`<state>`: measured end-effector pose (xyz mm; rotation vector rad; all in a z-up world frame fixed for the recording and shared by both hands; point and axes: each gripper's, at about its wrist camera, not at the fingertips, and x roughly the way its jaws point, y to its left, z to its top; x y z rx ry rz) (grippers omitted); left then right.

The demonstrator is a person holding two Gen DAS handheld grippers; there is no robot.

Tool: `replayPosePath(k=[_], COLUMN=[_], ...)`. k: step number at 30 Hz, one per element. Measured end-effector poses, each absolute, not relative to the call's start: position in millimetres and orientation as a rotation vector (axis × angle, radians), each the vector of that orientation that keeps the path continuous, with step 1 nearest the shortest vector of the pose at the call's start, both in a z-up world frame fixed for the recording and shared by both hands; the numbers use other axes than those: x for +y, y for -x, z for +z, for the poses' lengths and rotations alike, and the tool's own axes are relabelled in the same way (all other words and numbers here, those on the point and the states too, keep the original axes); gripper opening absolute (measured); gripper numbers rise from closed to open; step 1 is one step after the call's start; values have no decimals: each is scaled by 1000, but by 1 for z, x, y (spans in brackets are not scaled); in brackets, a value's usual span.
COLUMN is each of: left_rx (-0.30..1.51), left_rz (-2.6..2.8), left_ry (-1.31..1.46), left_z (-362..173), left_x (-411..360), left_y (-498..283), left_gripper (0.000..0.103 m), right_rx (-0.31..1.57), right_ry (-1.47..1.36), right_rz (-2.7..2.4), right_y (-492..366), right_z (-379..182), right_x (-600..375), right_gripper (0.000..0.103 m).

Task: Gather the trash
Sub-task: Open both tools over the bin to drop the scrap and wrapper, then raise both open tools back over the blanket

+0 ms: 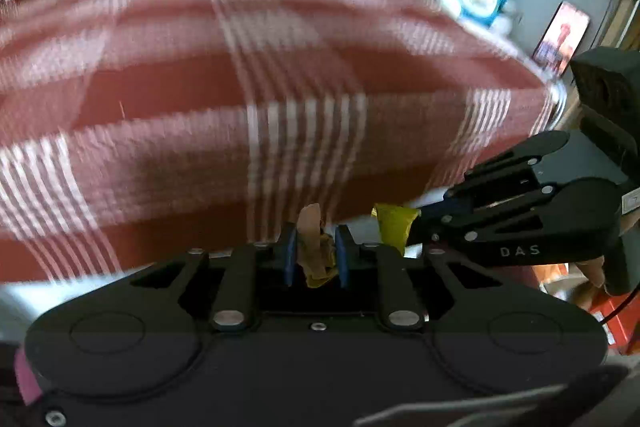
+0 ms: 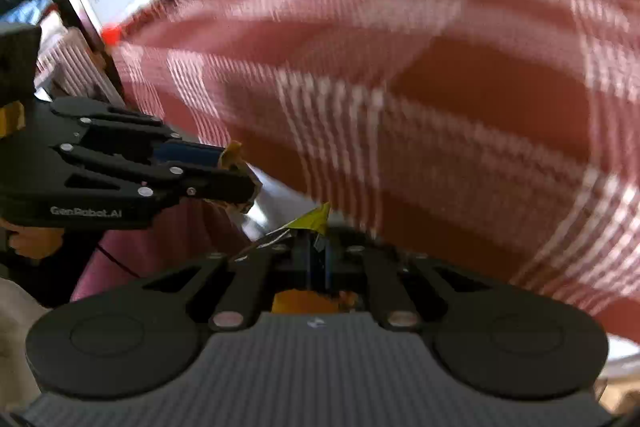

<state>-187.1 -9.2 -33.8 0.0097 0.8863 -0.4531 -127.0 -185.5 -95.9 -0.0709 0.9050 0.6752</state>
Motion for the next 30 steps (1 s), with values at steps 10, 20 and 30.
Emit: replayPosePath(k=[10, 20, 30], left_rx=[1087, 1084, 970], left_rz=[-348, -334, -390], left_ry=[-16, -20, -35], left_z=[-103, -97, -39], left_x=[-10, -7, -2], left_y=[172, 165, 163], left_gripper=[20, 60, 81], right_rx=[1021, 1007, 920], right_ry=[118, 94, 45], right_rz=[603, 610, 640], right_y=[118, 111, 115], right_z=[-156, -154, -115], right_x=[-179, -178, -189], right_gripper=[16, 57, 64])
